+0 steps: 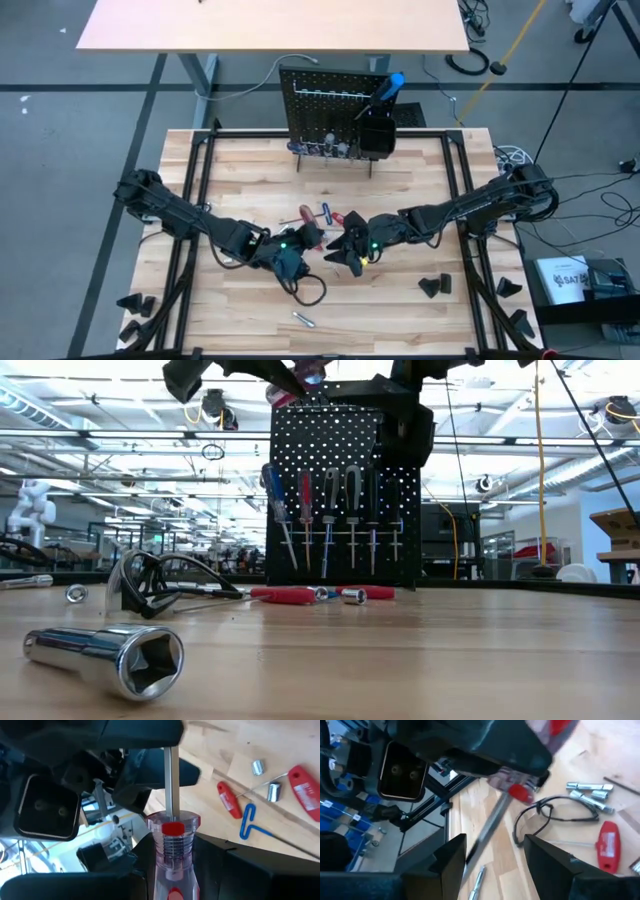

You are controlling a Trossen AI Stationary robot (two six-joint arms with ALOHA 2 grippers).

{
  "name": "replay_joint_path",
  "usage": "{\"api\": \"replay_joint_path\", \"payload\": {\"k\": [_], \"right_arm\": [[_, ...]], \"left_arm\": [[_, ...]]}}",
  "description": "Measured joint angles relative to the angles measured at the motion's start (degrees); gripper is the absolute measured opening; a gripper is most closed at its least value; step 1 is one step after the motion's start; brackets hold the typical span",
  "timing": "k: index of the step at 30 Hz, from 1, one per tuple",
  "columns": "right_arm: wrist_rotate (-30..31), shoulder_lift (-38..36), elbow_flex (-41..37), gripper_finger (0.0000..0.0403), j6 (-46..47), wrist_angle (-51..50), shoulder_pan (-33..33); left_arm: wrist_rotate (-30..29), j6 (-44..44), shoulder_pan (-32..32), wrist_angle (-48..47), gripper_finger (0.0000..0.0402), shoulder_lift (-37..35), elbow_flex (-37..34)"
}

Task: Hang tools onto peg board
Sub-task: Hang the red screwdriver onto the peg board

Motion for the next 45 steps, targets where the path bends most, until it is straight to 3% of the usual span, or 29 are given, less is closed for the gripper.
{"api": "replay_joint_path", "payload": {"k": [7,14,21,26,29,36,38,40,43,45], "right_arm": [[-0.16,0.04,-0.03,0.0165,-1.81,0.49,-0.21],[0.27,0.05,-0.05,0.0021,-4.13,-3.00,-0.38],[1.45,0.04,-0.05,0.0000,-6.07,-3.04,-0.32],[1.94,0.04,-0.05,0.0001,-6.69,-3.41,-0.45],[2.53,0.04,-0.05,0.0001,-6.76,-3.80,-0.45],[2.75,0.03,-0.04,0.0001,-6.74,-10.40,-0.45],[3.29,0.02,-0.04,0.0001,-6.09,-13.97,-0.44],[6.16,0.00,-0.03,0.0001,-3.92,-19.04,0.14],[12.32,0.00,-0.02,0.0000,1.56,-30.43,2.41],[13.00,-0.02,-1.19,0.0000,3.96,-33.04,4.82]], "left_arm": [[-0.32,4.76,0.81,0.56,0.0094,0.70,0.04],[-0.55,7.60,1.10,0.45,0.0104,2.80,0.04],[-0.74,4.57,1.67,4.39,0.0160,2.82,0.04],[-1.14,4.71,1.52,6.33,0.0176,2.80,0.11],[-1.14,5.97,1.56,6.23,0.0159,2.80,0.11],[-1.39,4.67,1.49,5.81,0.0072,2.80,0.11],[-1.25,-0.45,1.38,4.89,0.0056,2.80,0.11],[2.01,-13.05,1.23,2.06,0.0044,2.80,0.11],[20.69,-38.60,1.28,-3.46,0.0023,2.80,-0.02],[28.50,-48.30,-0.24,-2.06,0.0008,2.92,-2.04]]}}
